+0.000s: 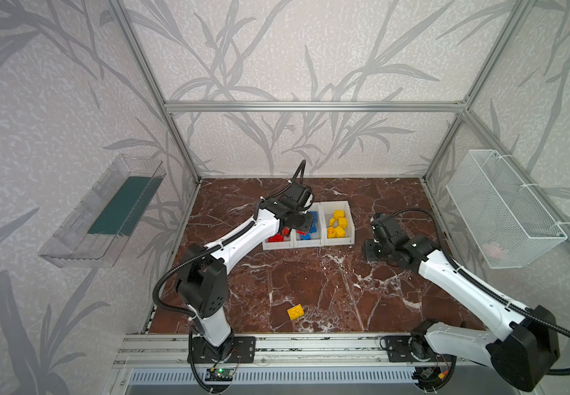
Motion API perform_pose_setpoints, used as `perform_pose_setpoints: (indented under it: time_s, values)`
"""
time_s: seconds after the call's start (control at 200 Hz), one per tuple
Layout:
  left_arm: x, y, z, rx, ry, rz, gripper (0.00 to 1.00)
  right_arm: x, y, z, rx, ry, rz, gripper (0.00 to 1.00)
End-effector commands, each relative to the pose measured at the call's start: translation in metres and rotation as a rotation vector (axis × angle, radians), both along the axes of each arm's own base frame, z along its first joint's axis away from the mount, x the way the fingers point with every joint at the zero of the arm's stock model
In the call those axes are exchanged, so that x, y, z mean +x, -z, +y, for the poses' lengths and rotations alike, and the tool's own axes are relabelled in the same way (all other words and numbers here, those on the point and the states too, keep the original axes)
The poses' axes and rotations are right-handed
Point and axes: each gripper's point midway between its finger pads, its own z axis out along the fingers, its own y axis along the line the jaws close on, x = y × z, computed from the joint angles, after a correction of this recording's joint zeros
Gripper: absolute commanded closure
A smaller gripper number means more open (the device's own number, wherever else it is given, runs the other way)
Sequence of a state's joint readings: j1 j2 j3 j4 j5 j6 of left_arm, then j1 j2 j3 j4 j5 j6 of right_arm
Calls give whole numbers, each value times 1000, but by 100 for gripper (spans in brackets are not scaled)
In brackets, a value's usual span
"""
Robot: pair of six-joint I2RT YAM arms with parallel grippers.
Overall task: Sort the legos into containers by color
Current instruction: Pick up the lego from the middle-left of the table, then place the lego in the container.
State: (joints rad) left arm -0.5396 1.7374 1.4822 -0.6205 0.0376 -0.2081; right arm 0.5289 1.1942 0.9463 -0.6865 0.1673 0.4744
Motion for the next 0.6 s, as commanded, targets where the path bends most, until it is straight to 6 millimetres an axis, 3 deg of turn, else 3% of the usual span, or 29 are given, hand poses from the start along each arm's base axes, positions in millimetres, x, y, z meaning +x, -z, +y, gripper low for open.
perform_pose_setpoints:
  time_s: [0.0,0.21,0.28,0.45,0.595]
  values:
    - [20,11,40,44,-82,24,73,1,-13,-5,-6,7,-26,40]
    - [45,26,72,2,-181,39,70,6,-14,-1,0,4,-26,40]
    - [50,31,74,-21,-191,58,66,7,-14,1,6,2,-21,40]
    - [55,28,72,-70,-198,62,45,5,-15,0,7,-1,-19,40]
    - [51,21,76,-77,-215,45,40,3,-17,0,12,-9,-22,40]
